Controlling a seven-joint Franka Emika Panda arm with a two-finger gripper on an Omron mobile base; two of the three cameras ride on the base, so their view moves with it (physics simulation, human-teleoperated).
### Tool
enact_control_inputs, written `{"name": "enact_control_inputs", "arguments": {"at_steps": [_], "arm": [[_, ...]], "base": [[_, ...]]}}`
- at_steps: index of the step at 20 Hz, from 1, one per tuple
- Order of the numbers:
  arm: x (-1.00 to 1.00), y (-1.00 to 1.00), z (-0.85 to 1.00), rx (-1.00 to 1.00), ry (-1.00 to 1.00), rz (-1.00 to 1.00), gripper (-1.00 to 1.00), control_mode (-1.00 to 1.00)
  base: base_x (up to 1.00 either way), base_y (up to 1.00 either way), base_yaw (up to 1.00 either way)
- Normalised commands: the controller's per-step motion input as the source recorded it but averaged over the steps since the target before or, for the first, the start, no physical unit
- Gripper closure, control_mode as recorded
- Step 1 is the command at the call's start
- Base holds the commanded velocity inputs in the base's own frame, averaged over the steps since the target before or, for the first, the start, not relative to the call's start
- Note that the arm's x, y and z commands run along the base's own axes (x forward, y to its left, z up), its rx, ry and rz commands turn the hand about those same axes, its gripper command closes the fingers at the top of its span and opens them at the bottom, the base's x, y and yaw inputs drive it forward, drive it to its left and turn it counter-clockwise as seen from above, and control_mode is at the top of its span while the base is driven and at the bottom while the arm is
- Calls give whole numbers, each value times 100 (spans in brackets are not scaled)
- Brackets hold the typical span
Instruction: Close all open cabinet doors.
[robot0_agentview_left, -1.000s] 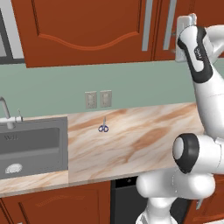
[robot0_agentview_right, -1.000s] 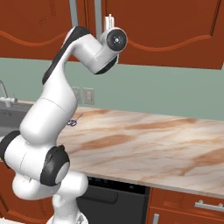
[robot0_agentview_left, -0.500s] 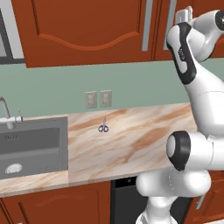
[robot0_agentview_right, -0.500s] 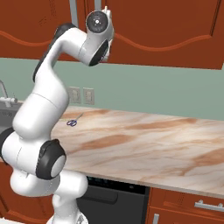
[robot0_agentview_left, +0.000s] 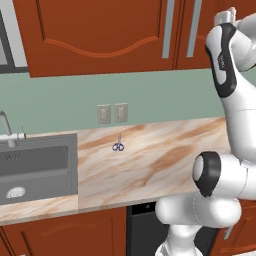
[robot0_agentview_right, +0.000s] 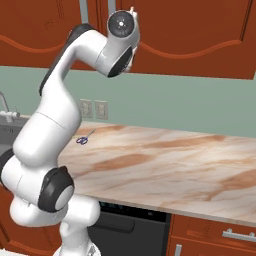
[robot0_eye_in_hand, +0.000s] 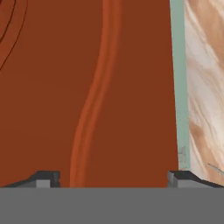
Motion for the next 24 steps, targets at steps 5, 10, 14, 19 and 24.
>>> {"name": "enact_control_inputs", "arguments": {"at_steps": [5, 10, 14, 19, 24], "arm": [[-55, -18, 0, 2, -3, 0, -100, -100], [-70, 0, -6, 0, -10, 8, -100, -100], [-58, 7, -16, -7, -3, 12, -100, -100], [-46, 18, -18, -14, 0, 17, -100, -100], [-44, 20, -16, -18, 0, 29, -100, -100]], "base": [[0, 0, 0], [0, 0, 0], [0, 0, 0], [0, 0, 0], [0, 0, 0]]}}
